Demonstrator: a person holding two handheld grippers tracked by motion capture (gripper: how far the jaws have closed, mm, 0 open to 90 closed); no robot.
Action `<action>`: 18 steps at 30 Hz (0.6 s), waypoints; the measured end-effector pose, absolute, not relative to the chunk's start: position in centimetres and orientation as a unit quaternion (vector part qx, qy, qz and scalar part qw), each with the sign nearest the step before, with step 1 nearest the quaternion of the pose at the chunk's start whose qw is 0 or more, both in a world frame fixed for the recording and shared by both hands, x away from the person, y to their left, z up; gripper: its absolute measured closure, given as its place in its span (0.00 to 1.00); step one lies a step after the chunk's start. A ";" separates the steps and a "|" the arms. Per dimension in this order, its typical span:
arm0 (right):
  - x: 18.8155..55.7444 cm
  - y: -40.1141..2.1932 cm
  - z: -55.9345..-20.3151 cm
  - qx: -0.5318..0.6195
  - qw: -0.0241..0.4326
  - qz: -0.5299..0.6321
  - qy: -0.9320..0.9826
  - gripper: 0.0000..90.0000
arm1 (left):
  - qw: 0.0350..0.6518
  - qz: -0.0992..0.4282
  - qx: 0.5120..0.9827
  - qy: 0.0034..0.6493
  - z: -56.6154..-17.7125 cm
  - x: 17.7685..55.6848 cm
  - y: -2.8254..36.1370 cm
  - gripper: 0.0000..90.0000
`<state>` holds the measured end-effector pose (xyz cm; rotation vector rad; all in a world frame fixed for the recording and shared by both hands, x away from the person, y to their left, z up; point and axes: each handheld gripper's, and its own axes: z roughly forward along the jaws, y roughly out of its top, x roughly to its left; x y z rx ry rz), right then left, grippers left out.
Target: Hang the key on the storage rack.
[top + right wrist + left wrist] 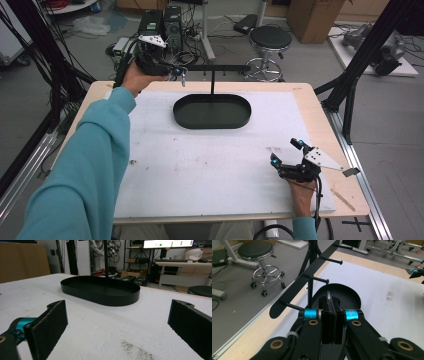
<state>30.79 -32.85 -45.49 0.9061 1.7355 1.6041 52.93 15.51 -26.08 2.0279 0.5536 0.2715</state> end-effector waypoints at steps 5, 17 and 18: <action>30.8 -32.9 -45.5 0.342 0.301 0.604 0.654 0.02 | 0.483 0.111 0.837 0.234 -26.8 53.6 15.2 0.99; 30.8 -32.9 -45.5 0.344 0.297 0.605 0.654 0.02 | 0.475 0.109 0.839 0.244 -27.7 54.3 15.3 0.99; 30.8 -32.9 -45.5 0.344 0.298 0.605 0.654 0.02 | 0.472 0.111 0.840 0.244 -27.7 54.3 15.3 0.98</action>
